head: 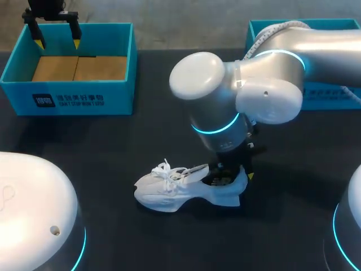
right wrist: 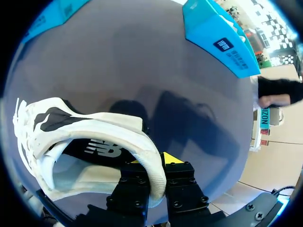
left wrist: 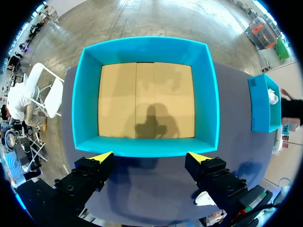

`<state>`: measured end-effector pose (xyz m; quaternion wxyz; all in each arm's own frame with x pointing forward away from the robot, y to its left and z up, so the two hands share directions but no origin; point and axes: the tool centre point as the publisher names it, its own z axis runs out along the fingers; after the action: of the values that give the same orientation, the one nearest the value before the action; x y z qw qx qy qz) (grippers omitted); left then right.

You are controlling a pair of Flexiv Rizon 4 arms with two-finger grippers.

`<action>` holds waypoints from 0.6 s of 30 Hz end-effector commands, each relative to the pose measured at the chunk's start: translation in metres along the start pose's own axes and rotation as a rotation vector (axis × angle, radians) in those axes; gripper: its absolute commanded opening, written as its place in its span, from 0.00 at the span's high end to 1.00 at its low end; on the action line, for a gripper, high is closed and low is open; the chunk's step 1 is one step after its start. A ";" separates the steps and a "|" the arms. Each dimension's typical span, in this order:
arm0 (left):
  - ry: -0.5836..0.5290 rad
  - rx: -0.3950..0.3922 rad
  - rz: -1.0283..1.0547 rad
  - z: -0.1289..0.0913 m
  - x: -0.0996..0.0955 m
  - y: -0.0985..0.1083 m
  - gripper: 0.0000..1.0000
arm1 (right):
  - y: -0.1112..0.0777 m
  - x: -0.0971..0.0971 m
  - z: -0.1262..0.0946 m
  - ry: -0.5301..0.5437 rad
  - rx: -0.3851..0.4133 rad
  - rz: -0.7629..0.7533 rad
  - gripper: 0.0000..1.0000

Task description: Take the shoe out of the shoebox, open the shoe tongue, remove and reinsert the insole, then place the shoe into the shoebox

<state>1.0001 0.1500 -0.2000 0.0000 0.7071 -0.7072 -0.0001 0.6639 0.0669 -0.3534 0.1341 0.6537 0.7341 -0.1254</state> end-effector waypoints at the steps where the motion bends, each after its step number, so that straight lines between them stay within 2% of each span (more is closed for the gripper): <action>1: 0.000 0.000 0.000 0.000 0.000 0.000 0.00 | 0.000 0.010 0.004 -0.009 0.005 -0.001 1.00; 13: 0.000 0.000 0.000 0.000 0.000 0.000 0.00 | -0.002 0.022 0.013 0.026 0.032 0.004 1.00; 16: 0.000 0.000 0.000 0.000 0.000 0.000 0.00 | -0.003 0.023 0.013 0.030 0.040 0.009 0.56; 17: 0.000 0.000 0.000 0.000 0.000 0.000 0.00 | -0.002 0.022 0.012 0.032 0.045 0.012 0.19; 18: 0.000 0.000 0.000 0.000 0.000 0.000 0.00 | -0.002 0.022 0.010 0.036 0.046 0.014 0.00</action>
<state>1.0001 0.1500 -0.2000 0.0000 0.7071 -0.7072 -0.0001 0.6588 0.0823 -0.3692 0.1087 0.6632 0.7292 -0.1292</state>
